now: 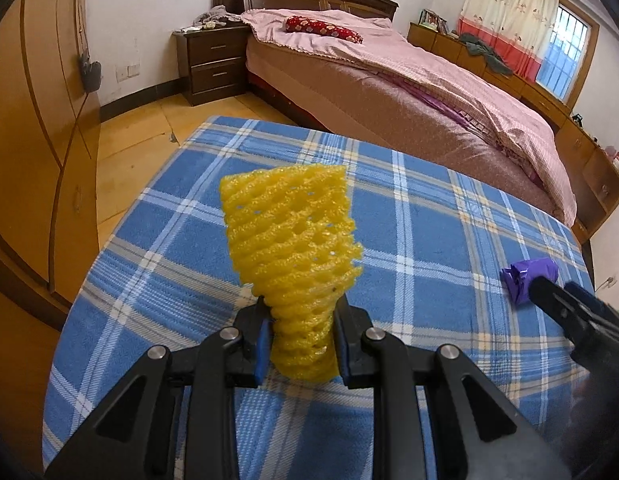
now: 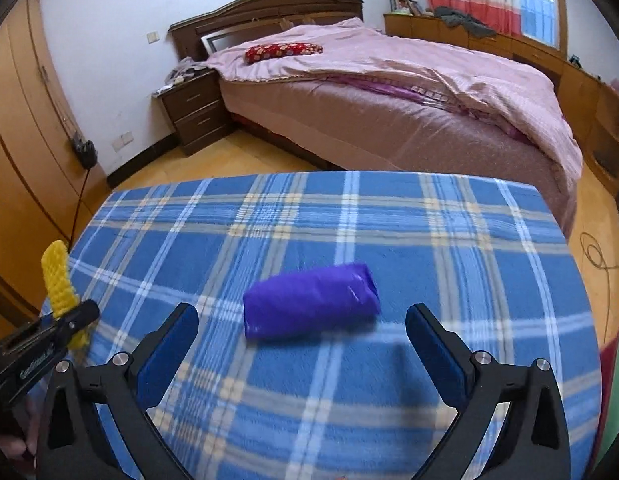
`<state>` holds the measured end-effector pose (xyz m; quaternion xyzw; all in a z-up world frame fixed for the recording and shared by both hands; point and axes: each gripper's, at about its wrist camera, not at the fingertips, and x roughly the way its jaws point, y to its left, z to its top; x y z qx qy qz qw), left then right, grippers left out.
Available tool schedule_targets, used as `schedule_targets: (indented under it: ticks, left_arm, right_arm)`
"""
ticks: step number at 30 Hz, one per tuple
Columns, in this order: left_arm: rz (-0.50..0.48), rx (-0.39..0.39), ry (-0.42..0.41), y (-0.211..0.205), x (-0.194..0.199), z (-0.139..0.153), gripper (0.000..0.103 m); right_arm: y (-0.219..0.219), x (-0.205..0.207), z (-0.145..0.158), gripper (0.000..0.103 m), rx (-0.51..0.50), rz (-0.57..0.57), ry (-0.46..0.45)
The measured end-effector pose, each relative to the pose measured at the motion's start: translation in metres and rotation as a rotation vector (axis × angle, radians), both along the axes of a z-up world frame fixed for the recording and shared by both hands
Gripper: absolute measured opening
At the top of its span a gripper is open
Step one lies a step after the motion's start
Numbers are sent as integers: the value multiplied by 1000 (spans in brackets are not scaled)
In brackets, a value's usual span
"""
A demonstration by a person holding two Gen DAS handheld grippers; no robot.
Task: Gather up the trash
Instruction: 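Grasp the purple plastic bag with the right gripper while the left gripper holds the net, then carry the yellow net and purple bag over the red bucket with both grippers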
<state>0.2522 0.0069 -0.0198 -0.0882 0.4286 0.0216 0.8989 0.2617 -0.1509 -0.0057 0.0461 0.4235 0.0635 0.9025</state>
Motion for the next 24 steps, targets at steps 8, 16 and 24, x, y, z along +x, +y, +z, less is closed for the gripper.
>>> schedule_targets:
  ticks: [8,16,24]
  left_arm:
    - [0,3,-1,-1,-1,1,25]
    - [0,1,-1,-1,-2,1,25]
    - [-10,13,-5,-4,-2,1,25]
  right_arm:
    - [7,15,-11,103,-46,10,57]
    - [17,13,-9,73,-123,-7,45]
    - [9,-18,4,68,-52,-12,34]
